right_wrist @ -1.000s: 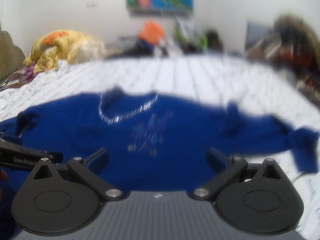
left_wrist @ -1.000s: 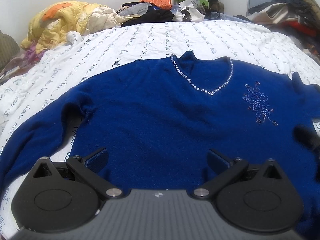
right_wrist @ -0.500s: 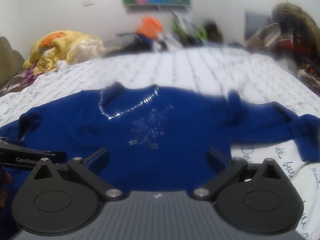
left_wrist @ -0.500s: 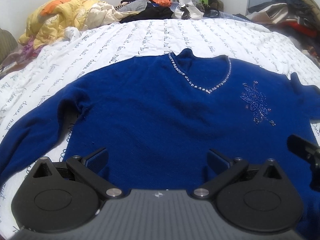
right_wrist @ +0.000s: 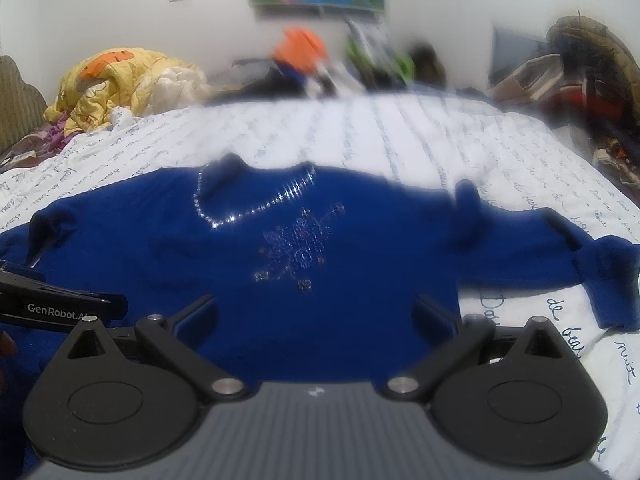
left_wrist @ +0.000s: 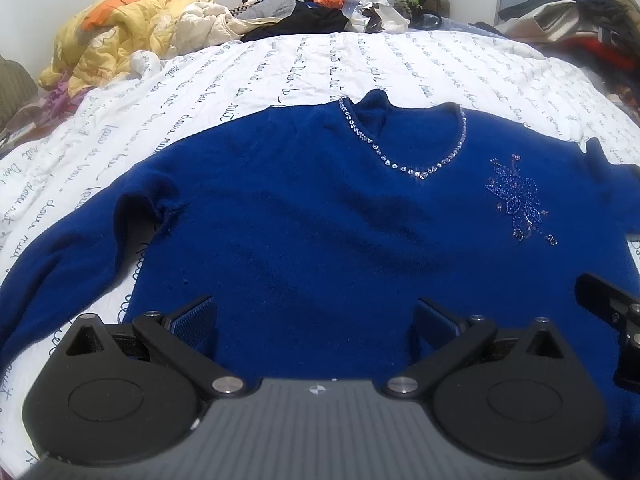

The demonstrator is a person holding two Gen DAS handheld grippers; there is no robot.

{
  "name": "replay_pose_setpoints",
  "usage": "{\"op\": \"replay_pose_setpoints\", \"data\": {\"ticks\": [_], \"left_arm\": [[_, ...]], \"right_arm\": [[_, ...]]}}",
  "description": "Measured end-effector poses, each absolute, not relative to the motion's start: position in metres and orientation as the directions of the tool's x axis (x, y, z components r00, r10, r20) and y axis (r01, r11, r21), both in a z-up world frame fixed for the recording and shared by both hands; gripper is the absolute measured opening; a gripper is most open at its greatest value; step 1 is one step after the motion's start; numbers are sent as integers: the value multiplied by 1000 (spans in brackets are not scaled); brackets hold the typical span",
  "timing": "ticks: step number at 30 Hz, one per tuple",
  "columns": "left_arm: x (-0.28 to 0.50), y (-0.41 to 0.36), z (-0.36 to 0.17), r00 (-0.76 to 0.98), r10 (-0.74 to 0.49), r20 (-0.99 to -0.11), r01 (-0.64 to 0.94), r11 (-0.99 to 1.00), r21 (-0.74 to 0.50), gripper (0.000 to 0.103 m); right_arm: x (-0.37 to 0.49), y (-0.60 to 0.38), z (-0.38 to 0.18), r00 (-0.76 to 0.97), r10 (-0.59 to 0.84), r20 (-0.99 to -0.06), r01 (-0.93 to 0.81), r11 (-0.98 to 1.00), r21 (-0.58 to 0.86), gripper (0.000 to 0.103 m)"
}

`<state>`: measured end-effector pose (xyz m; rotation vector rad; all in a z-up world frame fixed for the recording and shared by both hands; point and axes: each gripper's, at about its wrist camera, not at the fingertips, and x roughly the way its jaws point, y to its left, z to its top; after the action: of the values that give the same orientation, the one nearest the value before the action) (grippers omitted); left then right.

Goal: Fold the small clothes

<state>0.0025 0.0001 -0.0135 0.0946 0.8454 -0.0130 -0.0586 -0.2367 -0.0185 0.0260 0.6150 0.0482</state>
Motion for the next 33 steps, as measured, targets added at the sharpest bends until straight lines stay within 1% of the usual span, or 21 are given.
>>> {"op": "replay_pose_setpoints", "data": {"ticks": [16,33], "left_arm": [[2,0,-15,662,32,-749,45,996,83,103],[4,-15,-10,678,34,-735,67,992,107,103]], "right_arm": [[-61,-234,-19,833,28,-553,-42,999,-12,103],[-64,-238,-18,846,16,-532,-40,999,-34,103]]}}
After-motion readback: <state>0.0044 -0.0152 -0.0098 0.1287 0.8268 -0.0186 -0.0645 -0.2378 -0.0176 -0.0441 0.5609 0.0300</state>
